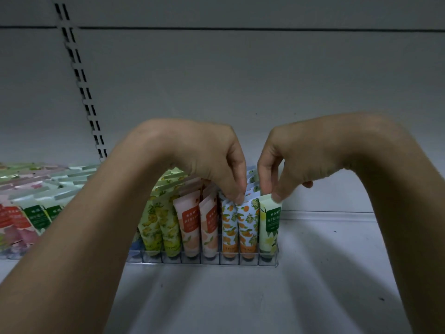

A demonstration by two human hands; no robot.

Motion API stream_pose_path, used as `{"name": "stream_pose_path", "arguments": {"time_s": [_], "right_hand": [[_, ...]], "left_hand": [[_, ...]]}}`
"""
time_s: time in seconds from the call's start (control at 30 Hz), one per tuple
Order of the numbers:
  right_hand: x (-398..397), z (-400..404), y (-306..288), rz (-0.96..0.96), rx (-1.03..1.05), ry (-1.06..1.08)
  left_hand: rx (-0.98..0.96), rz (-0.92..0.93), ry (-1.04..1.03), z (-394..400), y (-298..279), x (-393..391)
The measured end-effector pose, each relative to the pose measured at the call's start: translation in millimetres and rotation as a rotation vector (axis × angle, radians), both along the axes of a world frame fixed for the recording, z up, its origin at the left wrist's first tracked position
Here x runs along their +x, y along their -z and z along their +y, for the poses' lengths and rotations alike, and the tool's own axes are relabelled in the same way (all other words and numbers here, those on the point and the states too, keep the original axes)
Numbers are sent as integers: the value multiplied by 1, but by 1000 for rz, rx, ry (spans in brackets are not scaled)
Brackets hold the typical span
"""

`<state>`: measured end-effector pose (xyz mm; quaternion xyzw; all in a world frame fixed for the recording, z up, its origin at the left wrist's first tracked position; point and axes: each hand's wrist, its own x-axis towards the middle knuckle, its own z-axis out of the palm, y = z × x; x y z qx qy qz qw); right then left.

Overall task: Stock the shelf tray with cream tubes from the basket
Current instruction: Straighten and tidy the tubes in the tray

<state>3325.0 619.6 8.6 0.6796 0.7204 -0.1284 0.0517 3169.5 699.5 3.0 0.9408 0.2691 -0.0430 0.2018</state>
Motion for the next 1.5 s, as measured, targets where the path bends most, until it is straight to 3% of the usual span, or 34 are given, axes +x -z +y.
{"name": "stream_pose_path", "arguments": {"time_s": [0.37, 0.77, 0.93, 1.33, 1.5], "right_hand": [[2, 0, 0, 4, 7, 7], [1, -1, -2, 47, 15, 18], [-7, -1, 1, 169, 148, -51], [-14, 4, 6, 97, 114, -51], [-12, 4, 4, 201, 166, -70]], "left_hand": [[-23, 68, 11, 6, -2, -5], [-19, 38, -9, 6, -1, -3], [40, 23, -24, 4, 1, -1], [48, 33, -8, 4, 1, -2], [87, -49, -29, 9, -3, -10]]}}
